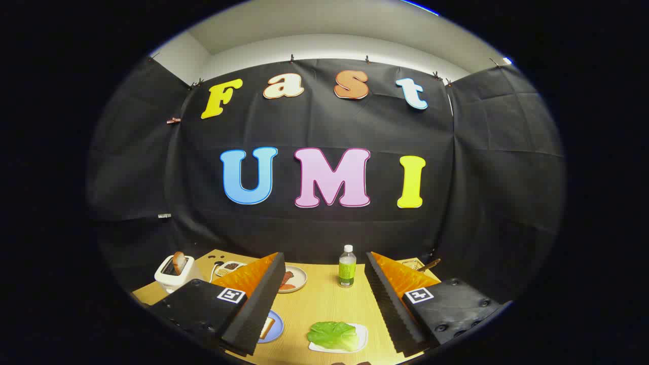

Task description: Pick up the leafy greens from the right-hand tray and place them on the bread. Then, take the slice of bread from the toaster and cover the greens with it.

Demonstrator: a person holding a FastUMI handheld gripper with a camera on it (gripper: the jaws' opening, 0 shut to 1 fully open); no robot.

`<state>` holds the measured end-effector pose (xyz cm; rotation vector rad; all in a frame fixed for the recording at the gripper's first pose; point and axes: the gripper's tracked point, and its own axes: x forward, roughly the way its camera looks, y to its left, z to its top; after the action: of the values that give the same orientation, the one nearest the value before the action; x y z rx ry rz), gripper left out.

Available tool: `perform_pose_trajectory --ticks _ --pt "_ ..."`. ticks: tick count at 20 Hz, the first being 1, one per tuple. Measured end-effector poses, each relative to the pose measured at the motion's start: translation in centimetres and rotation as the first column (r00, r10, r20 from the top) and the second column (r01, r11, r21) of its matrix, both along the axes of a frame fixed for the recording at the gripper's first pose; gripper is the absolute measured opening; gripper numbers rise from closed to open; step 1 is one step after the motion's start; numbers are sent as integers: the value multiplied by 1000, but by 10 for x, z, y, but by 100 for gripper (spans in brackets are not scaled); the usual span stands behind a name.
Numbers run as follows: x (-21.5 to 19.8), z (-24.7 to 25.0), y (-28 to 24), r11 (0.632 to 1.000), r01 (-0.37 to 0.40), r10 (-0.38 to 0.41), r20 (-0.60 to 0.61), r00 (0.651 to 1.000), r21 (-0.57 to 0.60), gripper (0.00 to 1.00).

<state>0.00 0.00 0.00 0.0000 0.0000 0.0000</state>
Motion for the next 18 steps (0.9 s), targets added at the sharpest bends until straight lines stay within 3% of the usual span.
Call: perform_pose_trajectory --ticks 18 --pt "19 -37 0 999 -40 41 -97 994 16 98"
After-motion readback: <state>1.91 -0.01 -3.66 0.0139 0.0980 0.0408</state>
